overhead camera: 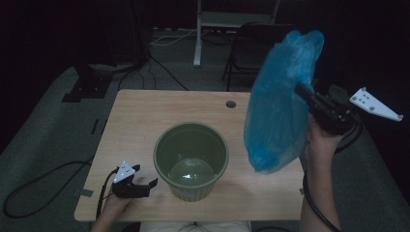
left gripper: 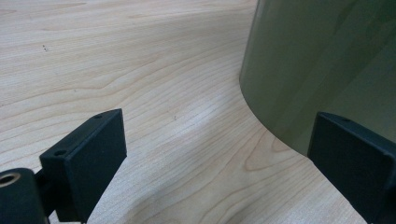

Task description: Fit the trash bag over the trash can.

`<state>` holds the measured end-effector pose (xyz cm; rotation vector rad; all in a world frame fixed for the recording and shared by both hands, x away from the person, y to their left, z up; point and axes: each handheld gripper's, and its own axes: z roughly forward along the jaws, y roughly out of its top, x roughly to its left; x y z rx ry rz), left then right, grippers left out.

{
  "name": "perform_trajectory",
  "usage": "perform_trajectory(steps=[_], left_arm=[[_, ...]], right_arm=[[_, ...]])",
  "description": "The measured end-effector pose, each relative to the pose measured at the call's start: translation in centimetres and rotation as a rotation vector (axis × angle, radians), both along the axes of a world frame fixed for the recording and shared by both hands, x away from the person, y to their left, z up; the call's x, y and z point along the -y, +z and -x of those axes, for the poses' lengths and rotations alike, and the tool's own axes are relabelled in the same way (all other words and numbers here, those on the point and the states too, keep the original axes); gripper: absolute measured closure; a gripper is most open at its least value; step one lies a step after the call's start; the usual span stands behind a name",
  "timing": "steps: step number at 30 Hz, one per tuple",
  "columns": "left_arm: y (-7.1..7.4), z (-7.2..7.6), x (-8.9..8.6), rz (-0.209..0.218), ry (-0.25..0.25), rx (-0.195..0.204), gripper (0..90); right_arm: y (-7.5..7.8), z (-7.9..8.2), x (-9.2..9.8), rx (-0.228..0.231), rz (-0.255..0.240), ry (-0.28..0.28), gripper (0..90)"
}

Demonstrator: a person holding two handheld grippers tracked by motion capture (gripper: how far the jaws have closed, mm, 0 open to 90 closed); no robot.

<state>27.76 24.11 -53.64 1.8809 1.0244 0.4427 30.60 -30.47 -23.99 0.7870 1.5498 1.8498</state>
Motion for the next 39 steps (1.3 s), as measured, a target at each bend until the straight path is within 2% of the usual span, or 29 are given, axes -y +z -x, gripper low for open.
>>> perform_trajectory(steps=[1, 5, 7, 11, 14, 17, 18, 20, 23, 27, 33, 36, 39], left_arm=[[0.0, 0.0, 0.0, 0.001, 0.0, -0.002, 5.0], [-0.1, 0.0, 0.0, 0.001, 0.0, -0.003, 5.1], [-0.1, 0.0, 0.0, 0.0, 0.0, -0.004, 5.1], [-0.1, 0.0, 0.1, -0.002, -0.003, -0.002, 5.1], [-0.1, 0.0, 0.1, -0.003, -0.004, -0.003, 5.1], [-0.1, 0.0, 0.1, -0.003, -0.006, -0.003, 5.1], [-0.1, 0.0, 0.1, -0.003, -0.006, -0.003, 5.1], [0.0, 0.1, 0.0, -0.002, -0.006, -0.002, 5.0], [0.0, 0.1, -0.1, 0.001, -0.004, -0.002, 5.1], [0.0, 0.1, -0.2, 0.001, -0.005, 0.0, 5.0], [0.1, 0.1, -0.2, -0.001, -0.006, 0.0, 5.0], [0.1, 0.1, -0.2, -0.004, -0.007, -0.004, 5.1], [0.1, 0.1, -0.2, -0.004, -0.008, -0.005, 5.1]], right_arm=[[1.7, 0.0, -0.7, 0.037, -0.009, 0.022, 90.0], [5.5, 0.4, -2.4, 0.121, -0.02, 0.058, 90.0], [7.3, 0.8, -3.4, 0.168, -0.016, 0.056, 90.0], [9.9, 1.0, -5.5, 0.206, -0.041, 0.109, 90.0], [10.7, 0.9, -7.3, 0.221, -0.038, 0.132, 89.9], [10.7, 0.6, -9.6, 0.229, -0.044, 0.165, 89.9], [10.7, 0.6, -9.6, 0.229, -0.044, 0.165, 89.9], [10.1, 0.1, -11.4, 0.22, -0.043, 0.199, 89.9], [8.5, -0.7, -13.6, 0.194, -0.025, 0.242, 89.9], [5.5, -1.6, -15.7, 0.147, 0.021, 0.263, 89.9], [0.6, -2.9, -17.1, 0.041, 0.035, 0.308, 89.9], [-1.5, -3.0, -17.6, -0.002, 0.064, 0.322, 89.9], [-3.6, -2.7, -17.7, -0.043, 0.072, 0.348, 89.8]])
